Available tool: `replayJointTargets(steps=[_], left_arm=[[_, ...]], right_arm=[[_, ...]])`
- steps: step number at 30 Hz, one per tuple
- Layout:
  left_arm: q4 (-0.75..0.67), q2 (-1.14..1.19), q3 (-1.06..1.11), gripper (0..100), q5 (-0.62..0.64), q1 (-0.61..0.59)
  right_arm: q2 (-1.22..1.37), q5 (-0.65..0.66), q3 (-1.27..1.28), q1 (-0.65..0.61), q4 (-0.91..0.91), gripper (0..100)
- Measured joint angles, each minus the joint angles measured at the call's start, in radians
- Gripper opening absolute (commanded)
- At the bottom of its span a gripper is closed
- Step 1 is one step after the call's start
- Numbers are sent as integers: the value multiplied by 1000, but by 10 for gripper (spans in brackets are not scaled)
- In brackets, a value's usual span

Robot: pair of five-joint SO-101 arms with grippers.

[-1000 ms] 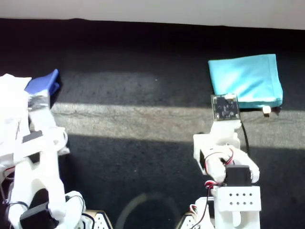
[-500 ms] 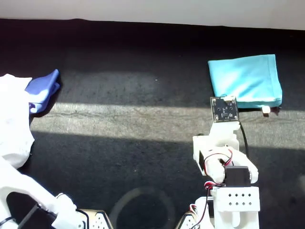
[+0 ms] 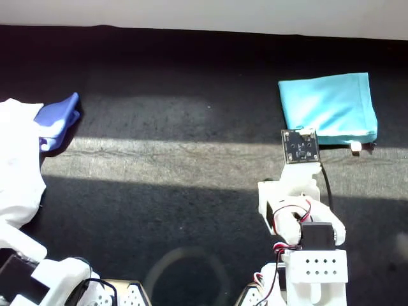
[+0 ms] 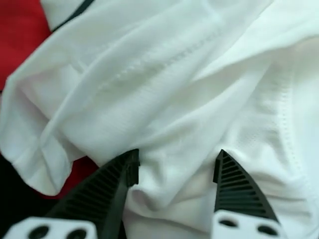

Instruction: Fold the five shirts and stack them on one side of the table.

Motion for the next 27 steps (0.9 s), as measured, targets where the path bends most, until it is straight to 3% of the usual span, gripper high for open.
replayJointTargets(steps=[2,8,15,21,27], left_arm=[[0,-3,0,0,0,0],[34,-69,0,9,0,23],[195,-272,0,9,2,158],[420,-517,0,9,118,379],[654,-684,0,9,256,786]], right_arm=[[0,0,0,0,0,214],[-2,0,0,0,0,214],[-5,0,0,0,0,214],[-5,0,0,0,0,214],[-5,0,0,0,0,214]])
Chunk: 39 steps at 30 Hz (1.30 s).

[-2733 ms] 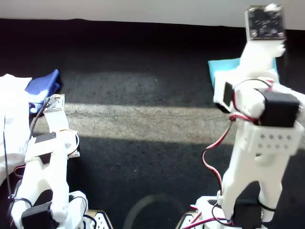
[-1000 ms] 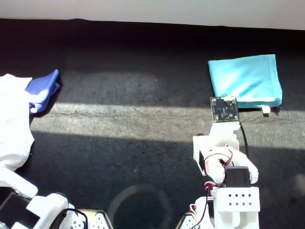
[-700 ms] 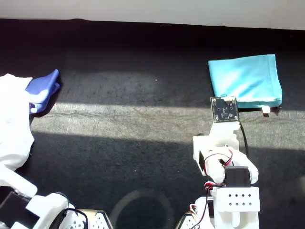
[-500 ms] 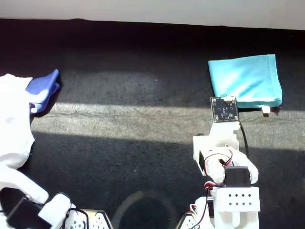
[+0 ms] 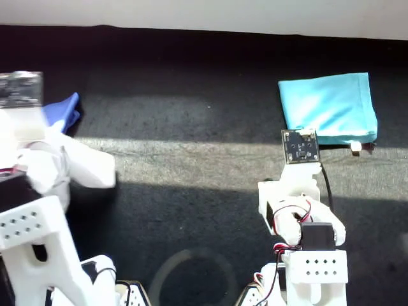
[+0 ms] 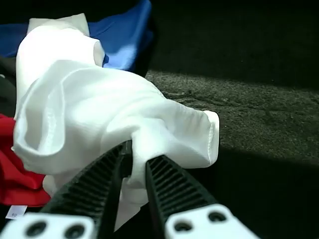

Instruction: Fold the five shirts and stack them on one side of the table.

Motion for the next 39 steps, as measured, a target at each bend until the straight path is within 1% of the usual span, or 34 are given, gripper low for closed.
replayJointTargets(steps=[4,8,13,17,20,28,33,39], left_arm=[[21,-26,0,9,74,258],[25,-28,0,9,107,446],[25,-28,0,25,109,603],[25,-3,0,141,109,689],[25,41,0,182,109,697],[25,140,0,181,109,692],[25,138,-15,181,109,620],[25,66,-77,183,109,532]], right_arm=[[0,0,0,0,0,214],[0,0,0,0,0,214],[0,0,0,0,0,214],[0,0,0,0,0,214],[0,0,0,0,0,214],[0,0,0,0,0,214],[0,0,0,0,0,214],[0,0,0,0,0,214]])
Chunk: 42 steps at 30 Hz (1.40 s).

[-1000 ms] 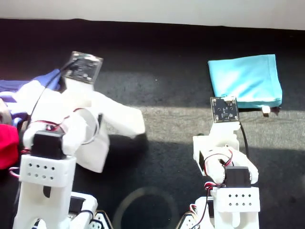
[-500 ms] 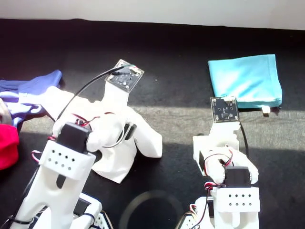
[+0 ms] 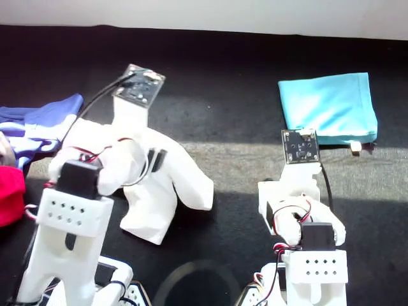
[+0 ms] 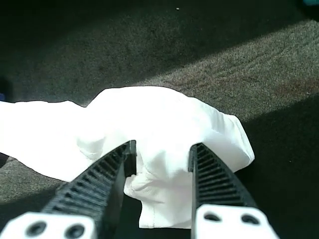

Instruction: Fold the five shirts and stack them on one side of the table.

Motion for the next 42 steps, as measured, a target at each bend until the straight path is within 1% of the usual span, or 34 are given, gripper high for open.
replayJointTargets(steps=[4,9,11,14,18,21,25,32,38,42], left_arm=[[0,-46,-5,183,0,-52],[0,-49,-3,184,0,-121],[-14,-51,32,184,0,-144],[-103,-51,144,184,-2,-152],[-304,-49,307,185,0,-152],[-437,-49,367,185,2,-152],[-479,-25,370,185,2,-152],[-494,140,371,185,2,-137],[-628,230,371,185,2,-115],[-652,278,351,185,2,-115]], right_arm=[[0,0,0,0,0,214],[0,0,0,0,0,214],[0,0,0,0,0,214],[0,0,0,0,0,214],[0,0,0,0,0,214],[0,0,0,0,0,214],[0,0,25,0,0,214],[0,0,63,0,-28,214],[0,0,63,0,-28,214],[0,0,63,0,-28,214]])
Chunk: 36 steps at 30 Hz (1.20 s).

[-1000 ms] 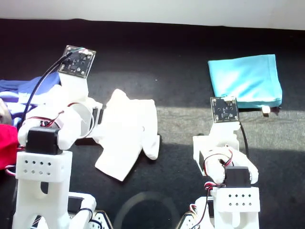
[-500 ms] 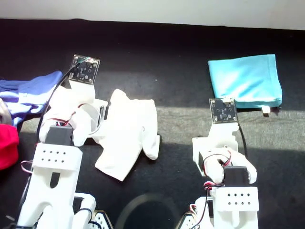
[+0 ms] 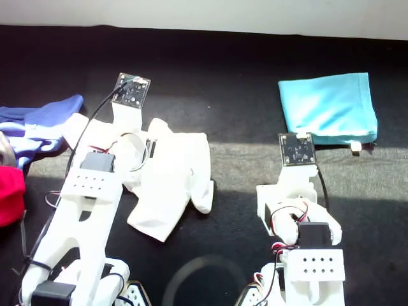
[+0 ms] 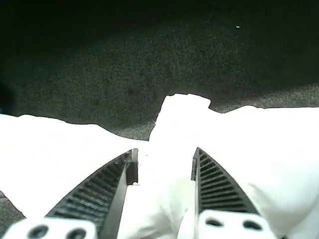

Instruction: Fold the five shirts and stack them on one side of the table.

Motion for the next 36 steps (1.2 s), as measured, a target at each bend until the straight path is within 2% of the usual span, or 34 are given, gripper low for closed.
replayJointTargets(steps=[12,14,18,36], left_arm=[[11,262,-203,180,-2,32],[55,279,-238,143,-2,40],[133,282,-302,2,-2,61],[334,288,-470,10,0,75]], right_arm=[[0,0,0,0,0,214],[0,0,0,0,0,214],[0,0,0,0,0,214],[0,0,0,0,0,214]])
